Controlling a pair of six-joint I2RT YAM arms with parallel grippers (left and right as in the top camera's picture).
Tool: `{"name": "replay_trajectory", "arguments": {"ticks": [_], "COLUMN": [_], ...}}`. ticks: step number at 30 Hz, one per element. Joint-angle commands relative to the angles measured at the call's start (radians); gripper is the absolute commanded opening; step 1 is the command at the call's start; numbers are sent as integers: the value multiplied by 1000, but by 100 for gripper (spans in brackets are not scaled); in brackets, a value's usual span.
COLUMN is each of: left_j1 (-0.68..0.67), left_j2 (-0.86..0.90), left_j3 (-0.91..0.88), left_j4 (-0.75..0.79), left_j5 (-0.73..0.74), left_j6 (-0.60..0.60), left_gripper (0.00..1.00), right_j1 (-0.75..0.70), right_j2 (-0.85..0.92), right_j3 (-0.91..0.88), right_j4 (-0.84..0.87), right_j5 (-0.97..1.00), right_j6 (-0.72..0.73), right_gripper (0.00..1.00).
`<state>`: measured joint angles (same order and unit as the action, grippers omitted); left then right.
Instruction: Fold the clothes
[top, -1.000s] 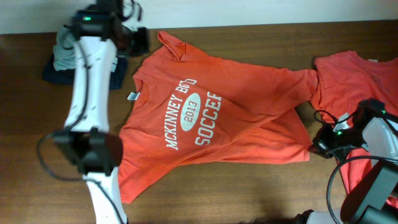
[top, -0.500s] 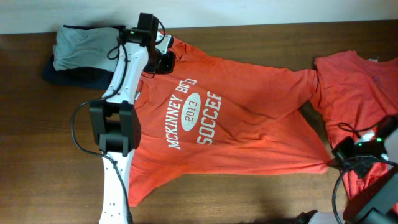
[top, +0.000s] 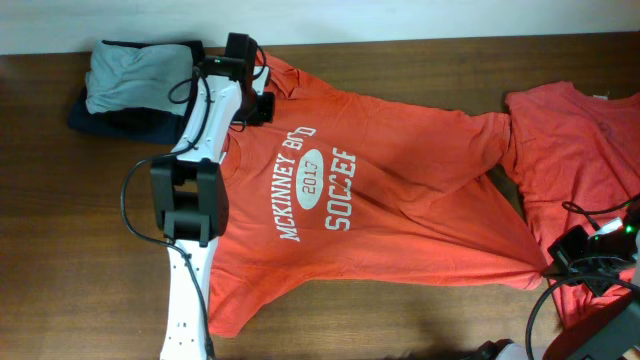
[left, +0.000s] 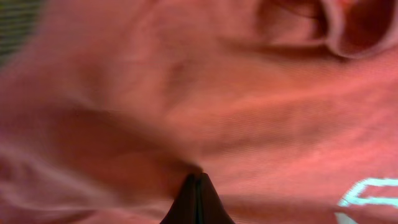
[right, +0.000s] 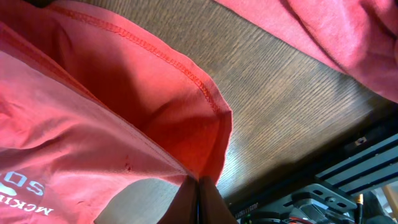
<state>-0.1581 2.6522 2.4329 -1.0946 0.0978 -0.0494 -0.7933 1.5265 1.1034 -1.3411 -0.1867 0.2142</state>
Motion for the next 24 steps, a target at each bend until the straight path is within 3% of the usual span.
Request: {"name": "replay_trajectory", "arguments": {"ticks": [1,11,15,20,24], "left_j1": [65,149,155,155,154], "left_j2": [19,19,19,13,-13], "left_j3": [3,3,3,13,104], "left_j4": [-5,24,45,73,74], "left_j5": [-72,-61,-61,31,161], "left_j6": [-18,-17,-17,-17,-18], "left_gripper": [1,0,0,0,2], "right_j1": [-6,-5,-5,-5,5], "right_j2": [-19,-19,-19,-19,-19], "right_j3": [3,-1,-1,0,41], "right_j4": [0,40,56,67,81], "right_j5": [31,52,53,52,-9], "right_j6": [13,31,31,31,26], "right_gripper": [4,5,11,40,51]}}
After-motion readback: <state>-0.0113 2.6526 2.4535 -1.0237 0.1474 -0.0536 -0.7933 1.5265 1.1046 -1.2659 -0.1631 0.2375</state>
